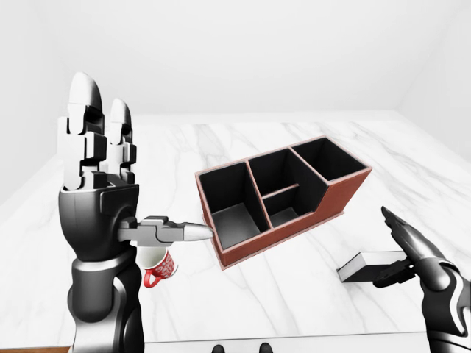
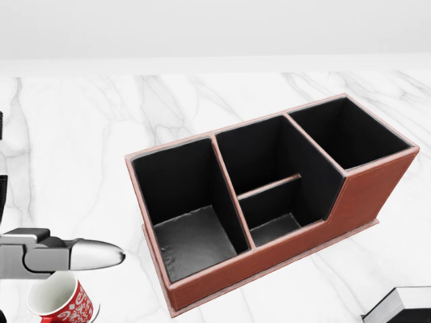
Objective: Pick up the book and place it in the back compartment of the caddy.
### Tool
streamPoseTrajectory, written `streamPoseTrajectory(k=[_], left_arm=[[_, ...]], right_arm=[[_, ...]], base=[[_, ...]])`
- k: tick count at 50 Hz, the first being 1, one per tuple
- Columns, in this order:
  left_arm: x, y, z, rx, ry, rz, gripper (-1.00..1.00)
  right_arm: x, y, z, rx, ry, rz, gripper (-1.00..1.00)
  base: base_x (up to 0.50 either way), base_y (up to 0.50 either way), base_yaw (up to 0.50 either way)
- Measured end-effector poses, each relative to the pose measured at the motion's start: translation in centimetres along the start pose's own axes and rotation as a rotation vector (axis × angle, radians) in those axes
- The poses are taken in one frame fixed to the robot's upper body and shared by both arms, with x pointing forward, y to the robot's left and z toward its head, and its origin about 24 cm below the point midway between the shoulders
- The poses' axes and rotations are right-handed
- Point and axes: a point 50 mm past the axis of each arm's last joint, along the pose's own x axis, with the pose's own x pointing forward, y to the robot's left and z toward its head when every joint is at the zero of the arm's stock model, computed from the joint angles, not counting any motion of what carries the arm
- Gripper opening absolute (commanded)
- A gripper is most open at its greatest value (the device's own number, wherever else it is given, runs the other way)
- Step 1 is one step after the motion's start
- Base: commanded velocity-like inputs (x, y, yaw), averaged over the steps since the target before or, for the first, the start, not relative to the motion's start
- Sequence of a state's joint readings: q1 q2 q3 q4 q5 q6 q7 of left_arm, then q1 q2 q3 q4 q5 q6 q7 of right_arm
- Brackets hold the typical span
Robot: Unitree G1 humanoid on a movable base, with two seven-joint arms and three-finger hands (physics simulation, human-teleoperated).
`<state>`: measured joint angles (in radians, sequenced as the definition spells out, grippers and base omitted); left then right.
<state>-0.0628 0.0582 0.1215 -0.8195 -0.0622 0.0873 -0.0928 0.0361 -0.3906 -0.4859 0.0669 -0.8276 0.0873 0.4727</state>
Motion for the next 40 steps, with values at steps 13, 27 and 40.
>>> streamPoseTrajectory(k=[13,27,40], left_arm=[[0.0,0.0,-0.2,0.001,0.009,0.0,1.0],[-0.1,0.0,-0.2,0.002,0.013,-0.001,1.0],[0.0,0.0,-0.1,0.003,0.005,0.001,1.0]], right_arm=[[0.2,0.4,-0.2,0.001,0.008,0.008,1.0],[0.5,0.9,-0.4,0.001,0.018,0.019,1.0],[0.6,1.2,-0.6,-0.001,0.026,0.029,-1.0]], base=[[0.0,0.0,0.0],[0.0,0.0,0.0],[0.0,0.0,0.0]])
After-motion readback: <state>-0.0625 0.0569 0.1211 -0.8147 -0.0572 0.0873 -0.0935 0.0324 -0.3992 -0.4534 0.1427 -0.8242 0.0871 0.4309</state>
